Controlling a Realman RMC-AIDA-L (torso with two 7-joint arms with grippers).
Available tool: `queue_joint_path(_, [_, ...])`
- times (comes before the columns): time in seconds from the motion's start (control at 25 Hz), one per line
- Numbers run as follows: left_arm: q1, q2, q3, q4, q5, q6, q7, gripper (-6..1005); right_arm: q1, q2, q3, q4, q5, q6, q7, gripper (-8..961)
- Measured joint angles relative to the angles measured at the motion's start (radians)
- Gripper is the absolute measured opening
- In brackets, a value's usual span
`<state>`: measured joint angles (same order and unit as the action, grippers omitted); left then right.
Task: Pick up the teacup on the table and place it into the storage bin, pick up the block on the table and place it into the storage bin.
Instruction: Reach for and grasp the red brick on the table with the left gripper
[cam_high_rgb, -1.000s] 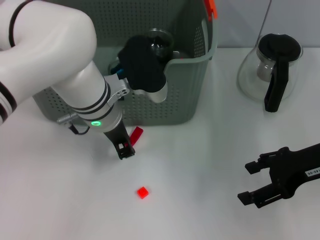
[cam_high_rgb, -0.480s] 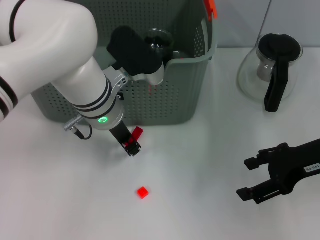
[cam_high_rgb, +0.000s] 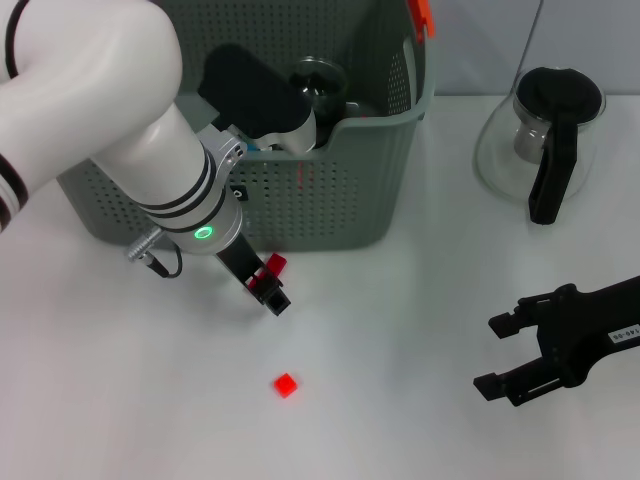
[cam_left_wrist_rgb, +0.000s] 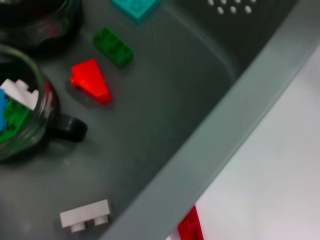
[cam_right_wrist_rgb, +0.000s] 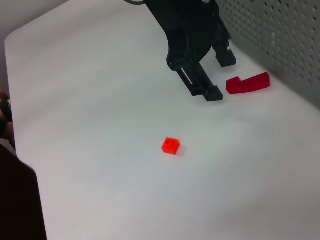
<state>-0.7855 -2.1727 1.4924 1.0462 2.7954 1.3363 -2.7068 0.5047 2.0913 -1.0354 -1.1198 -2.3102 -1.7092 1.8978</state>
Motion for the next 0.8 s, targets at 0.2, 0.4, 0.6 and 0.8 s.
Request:
queue_joint_path(0.2, [-0.007,0.002,-0.002,-0.029,0.003,-0.018,-0.030,695,0.002,-0.001,0.000,0.000,0.000,0.001,0.000,941])
queue_joint_path(0.4, [-0.020,0.002,-0.001,-0.076,-0.001,-0.049,-0.045,729,0.006,-0.001,0.000,0.000,0.000,0.002,0.000,941])
queue_joint_path(0.6, [-0.044,0.001,-0.001,-0.122,-0.002,-0.086,-0.057,740,0.007,0.000,-0.001,0.000,0.000,0.008,0.000,941])
queue_joint_path(0.8, [-0.058,0.001,-0.001,-0.147,-0.001,-0.114,-0.063,736,0.008,0.000,-0.001,0.000,0.000,0.010,0.000,941])
